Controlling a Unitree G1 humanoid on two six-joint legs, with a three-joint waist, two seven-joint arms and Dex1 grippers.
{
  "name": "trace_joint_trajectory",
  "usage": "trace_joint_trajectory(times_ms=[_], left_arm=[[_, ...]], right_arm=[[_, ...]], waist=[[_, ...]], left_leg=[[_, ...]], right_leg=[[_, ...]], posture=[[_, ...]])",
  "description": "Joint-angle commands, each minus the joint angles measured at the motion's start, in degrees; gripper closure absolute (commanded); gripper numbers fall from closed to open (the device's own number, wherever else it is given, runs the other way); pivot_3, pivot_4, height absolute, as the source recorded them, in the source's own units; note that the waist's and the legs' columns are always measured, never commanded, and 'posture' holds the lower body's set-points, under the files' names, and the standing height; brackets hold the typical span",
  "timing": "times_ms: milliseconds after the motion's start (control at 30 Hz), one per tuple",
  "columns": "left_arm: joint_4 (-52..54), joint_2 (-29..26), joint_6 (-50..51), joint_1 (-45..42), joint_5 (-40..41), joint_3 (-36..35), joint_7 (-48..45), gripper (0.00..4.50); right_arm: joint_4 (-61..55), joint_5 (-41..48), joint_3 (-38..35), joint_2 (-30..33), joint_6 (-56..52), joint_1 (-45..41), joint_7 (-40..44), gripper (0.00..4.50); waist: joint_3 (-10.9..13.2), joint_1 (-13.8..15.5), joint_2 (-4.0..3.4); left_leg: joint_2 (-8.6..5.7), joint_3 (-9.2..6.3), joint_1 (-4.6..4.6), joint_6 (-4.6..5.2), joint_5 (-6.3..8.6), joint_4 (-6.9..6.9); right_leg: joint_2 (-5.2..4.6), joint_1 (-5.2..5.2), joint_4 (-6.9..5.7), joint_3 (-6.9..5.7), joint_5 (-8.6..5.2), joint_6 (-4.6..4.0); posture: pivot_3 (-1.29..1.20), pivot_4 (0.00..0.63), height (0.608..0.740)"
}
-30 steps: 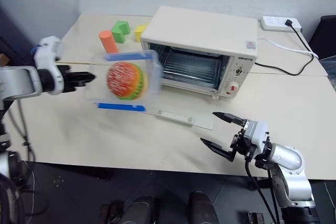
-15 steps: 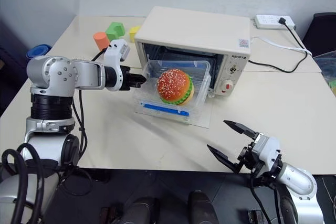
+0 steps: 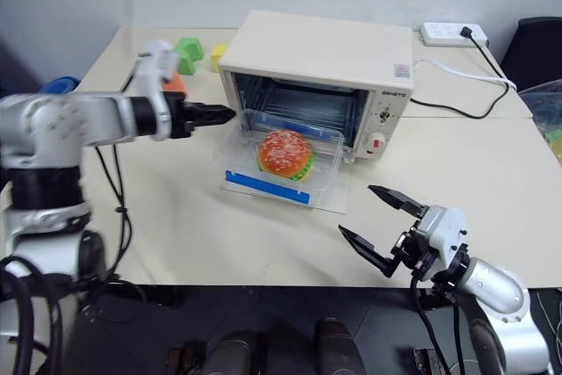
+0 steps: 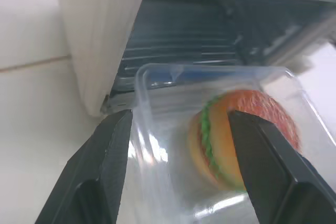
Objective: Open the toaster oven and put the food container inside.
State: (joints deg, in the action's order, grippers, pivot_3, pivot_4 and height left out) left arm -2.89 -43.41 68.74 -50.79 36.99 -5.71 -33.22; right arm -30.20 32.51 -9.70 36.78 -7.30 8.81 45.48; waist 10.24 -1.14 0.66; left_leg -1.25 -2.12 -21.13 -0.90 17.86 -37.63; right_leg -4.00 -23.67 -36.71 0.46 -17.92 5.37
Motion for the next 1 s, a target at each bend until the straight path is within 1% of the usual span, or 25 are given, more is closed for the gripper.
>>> trace_joint_trajectory(times_ms=[33,67,100,133,167,200,233,267,333,467,533,633,833,1000], left_arm=[[4.41,-6.56,-18.45,8.61,-5.43,5.81,-17.09,2.59],[5.06,-7.67,-23.67,11.08,-6.74,6.87,-20.95,2.84],[5.09,-7.57,-28.32,13.28,-7.6,7.0,-23.38,3.18],[4.29,-6.28,-32.19,15.77,-8.55,7.4,-24.36,3.45],[3.4,-4.88,-35.59,17.46,-9.45,7.69,-24.95,3.76],[2.84,-3.75,-39.57,18.98,-10.95,8.51,-25.96,4.2],[2.67,-2.93,-42.96,20.2,-12.51,9.65,-27.05,4.4],[2.4,-1.26,-44.95,20.77,-12.88,9.93,-27.11,4.5],[0.69,3.9,-44.77,20.25,-13.0,9.51,-23.08,4.5],[-2.45,11.32,-47.46,17.5,-14.79,8.54,-17.97,4.5],[-3.72,14.39,-45.15,16.2,-13.77,7.36,-15.22,4.5],[-6.03,17.61,-41.9,14.49,-13.52,5.99,-11.31,4.5],[-14.62,23.75,-47.97,9.72,-17.36,4.71,-4.23,4.5],[-21.33,28.43,-54.18,5.8,-20.37,4.16,0.63,4.5]], right_arm=[[-3.58,-0.35,4.01,1.96,-7.76,-3.1,-2.14,1.58],[-3.8,-0.56,4.97,2.24,-9.48,-4.02,-2.61,1.89],[-3.73,-1.25,6.12,2.17,-10.59,-5.19,-3.05,2.26],[-2.78,-2.7,8.18,1.54,-11.68,-7.14,-3.78,2.53],[-1.66,-4.27,9.6,0.63,-11.71,-8.74,-4.54,2.9],[-0.27,-5.99,10.78,-0.4,-11.39,-10.31,-5.5,3.4],[0.94,-7.12,11.72,-1.01,-11.57,-11.52,-6.05,3.62],[2.51,-8.63,12.72,-1.43,-10.95,-12.98,-6.12,3.96],[6.78,-11.46,13.87,-3.16,-9.97,-17.05,-7.3,4.48],[13.73,-15.66,13.98,-5.34,-6.71,-23.43,-8.14,4.48],[16.88,-17.35,14.19,-6.16,-4.92,-26.23,-8.16,4.48],[20.89,-18.53,13.64,-8.06,-3.22,-29.81,-8.83,4.48],[28.63,-21.09,14.19,-10.1,1.01,-34.62,-7.86,4.48],[37.3,-24.1,13.54,-12.42,5.63,-39.46,-9.78,4.48]], waist=[[0.0,0.24,0.0],[0.0,0.44,-0.01],[0.0,0.74,-0.01],[0.01,1.25,0.0],[0.01,1.72,0.0],[0.01,2.07,0.0],[0.01,2.35,0.0],[0.0,2.46,0.01],[0.0,2.67,0.01],[0.01,2.45,0.03],[0.01,2.4,0.02],[0.01,1.76,0.03],[0.01,1.09,0.03],[0.01,0.99,0.03]], left_leg=[[-0.01,-0.03,-0.01,0.0,0.0,0.0],[-0.01,-0.06,-0.04,0.01,0.0,-0.02],[-0.02,-0.05,-0.05,0.02,-0.01,-0.01],[-0.03,-0.05,-0.05,0.05,0.0,-0.01],[-0.03,-0.15,-0.15,0.1,0.01,-0.07],[-0.07,-0.2,-0.18,0.17,0.03,-0.11],[-0.09,-0.21,-0.21,0.21,0.04,-0.13],[-0.1,-0.24,-0.25,0.23,0.05,-0.14],[-0.18,-0.22,-0.25,0.35,0.1,-0.16],[-0.31,-0.23,-0.36,0.47,0.11,-0.31],[-0.31,-0.21,-0.37,0.47,0.11,-0.32],[-0.28,-0.15,-0.37,0.46,0.1,-0.33],[-0.26,-0.15,-0.32,0.43,0.09,-0.34],[-0.27,-0.13,-0.33,0.41,0.08,-0.36]], right_leg=[[-0.03,0.0,-0.01,-0.01,-0.02,-0.04],[-0.03,0.01,0.06,-0.03,-0.03,-0.05],[-0.07,0.03,0.11,-0.03,-0.04,-0.07],[-0.1,0.04,0.16,-0.02,-0.04,-0.08],[-0.13,0.06,0.21,-0.1,-0.04,-0.08],[-0.19,0.08,0.25,-0.12,-0.04,-0.08],[-0.21,0.07,0.25,-0.13,-0.04,-0.08],[-0.21,0.06,0.26,-0.15,-0.04,-0.08],[-0.27,0.09,0.28,-0.16,-0.03,-0.07],[-0.32,0.04,0.19,-0.19,0.02,0.03],[-0.28,0.0,0.14,-0.19,0.03,0.05],[-0.21,-0.02,0.06,-0.17,0.03,0.06],[-0.18,-0.03,-0.17,-0.18,0.03,0.06],[-0.17,-0.04,-0.17,-0.19,0.04,0.06]], posture=[[0.0,0.15,0.74],[0.0,0.15,0.74],[0.0,0.15,0.74],[0.0,0.15,0.74],[0.0,0.15,0.74],[0.0,0.15,0.74],[0.0,0.15,0.74],[0.0,0.15,0.74],[0.0,0.15,0.74],[0.0,0.15,0.74],[0.0,0.15,0.74],[0.0,0.15,0.74],[0.0,0.15,0.74],[0.0,0.15,0.74]])
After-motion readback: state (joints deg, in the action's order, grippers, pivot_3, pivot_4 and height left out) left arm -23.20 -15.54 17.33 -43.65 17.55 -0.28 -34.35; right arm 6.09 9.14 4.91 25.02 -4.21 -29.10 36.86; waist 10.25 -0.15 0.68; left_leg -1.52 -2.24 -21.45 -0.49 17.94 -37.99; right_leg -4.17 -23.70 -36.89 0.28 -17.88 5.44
